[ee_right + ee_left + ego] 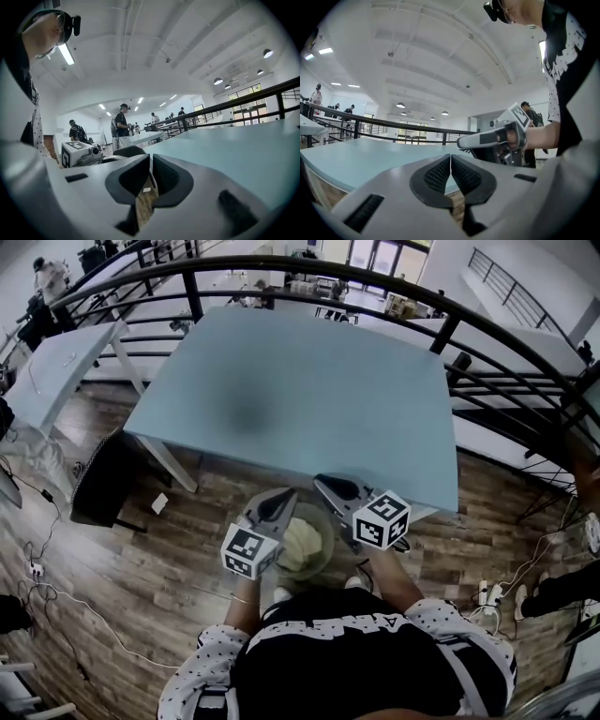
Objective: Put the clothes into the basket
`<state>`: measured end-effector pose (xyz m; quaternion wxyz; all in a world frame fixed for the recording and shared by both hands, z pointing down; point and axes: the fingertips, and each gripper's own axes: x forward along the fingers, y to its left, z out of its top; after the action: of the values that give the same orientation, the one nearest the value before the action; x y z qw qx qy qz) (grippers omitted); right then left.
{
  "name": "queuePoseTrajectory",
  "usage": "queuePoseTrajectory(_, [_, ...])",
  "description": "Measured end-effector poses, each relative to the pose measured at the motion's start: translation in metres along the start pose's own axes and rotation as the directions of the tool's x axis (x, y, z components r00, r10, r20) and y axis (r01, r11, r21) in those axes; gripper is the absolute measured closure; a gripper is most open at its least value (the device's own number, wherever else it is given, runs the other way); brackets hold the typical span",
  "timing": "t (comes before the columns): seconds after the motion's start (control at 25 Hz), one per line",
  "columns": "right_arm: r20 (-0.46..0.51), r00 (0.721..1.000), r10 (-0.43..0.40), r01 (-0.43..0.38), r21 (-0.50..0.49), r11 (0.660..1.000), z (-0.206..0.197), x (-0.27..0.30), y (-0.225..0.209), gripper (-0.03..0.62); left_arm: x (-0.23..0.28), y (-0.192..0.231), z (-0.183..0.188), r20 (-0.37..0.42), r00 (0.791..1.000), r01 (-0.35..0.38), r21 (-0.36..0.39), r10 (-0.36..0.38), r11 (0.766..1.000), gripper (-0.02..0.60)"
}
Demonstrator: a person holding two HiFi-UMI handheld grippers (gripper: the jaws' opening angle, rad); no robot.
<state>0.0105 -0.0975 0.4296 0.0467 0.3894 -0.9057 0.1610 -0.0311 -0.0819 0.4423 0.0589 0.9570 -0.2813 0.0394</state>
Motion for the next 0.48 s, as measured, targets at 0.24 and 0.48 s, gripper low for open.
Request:
queuePoseTrajectory(0.24, [0.052,0.998,-0.021,0.022,-0.019,1.0,0.019,0.004,0.01,0.555,-0.01,0.005,0.014,-0.001,1.0,0.027,0.048,-0.027,0.998,0.565])
queuePoseTrajectory(0.48, [0.081,0.996,-0.026,0.029,-0.036,0.999,0.024,-0.001,0.023,0.556,-0.021,0.002,0.021,-0.001,0.999,0.039,0.077,-0.039,0.996,0.565])
